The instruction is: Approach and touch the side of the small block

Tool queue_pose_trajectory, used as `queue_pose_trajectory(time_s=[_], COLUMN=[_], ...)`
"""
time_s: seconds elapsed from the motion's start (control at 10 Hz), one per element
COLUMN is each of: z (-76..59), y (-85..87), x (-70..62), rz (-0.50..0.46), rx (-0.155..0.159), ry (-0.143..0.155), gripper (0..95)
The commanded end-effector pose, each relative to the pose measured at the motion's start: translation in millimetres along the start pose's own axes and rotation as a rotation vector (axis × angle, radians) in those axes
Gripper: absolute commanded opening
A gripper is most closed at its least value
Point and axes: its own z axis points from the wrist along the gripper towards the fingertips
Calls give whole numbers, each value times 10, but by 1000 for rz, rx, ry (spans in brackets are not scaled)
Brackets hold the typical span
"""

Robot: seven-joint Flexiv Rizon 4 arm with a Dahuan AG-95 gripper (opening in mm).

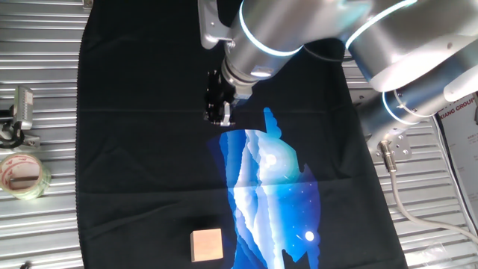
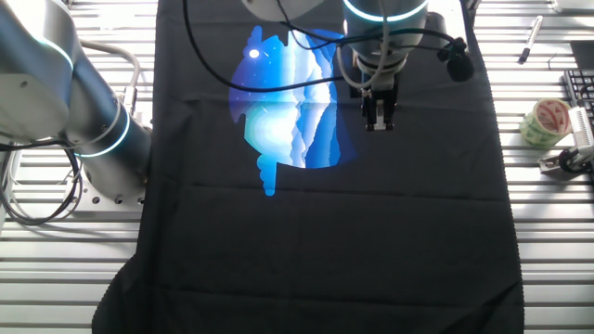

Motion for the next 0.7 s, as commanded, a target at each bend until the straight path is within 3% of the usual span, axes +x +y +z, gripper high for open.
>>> queue_pose_trajectory(time_s=[0.1, 0.7], z=[31, 154], y=[-6, 14], x=[10, 46], rz=[-2, -5], rx=[2, 1], ry=[-10, -30], gripper=[0, 0])
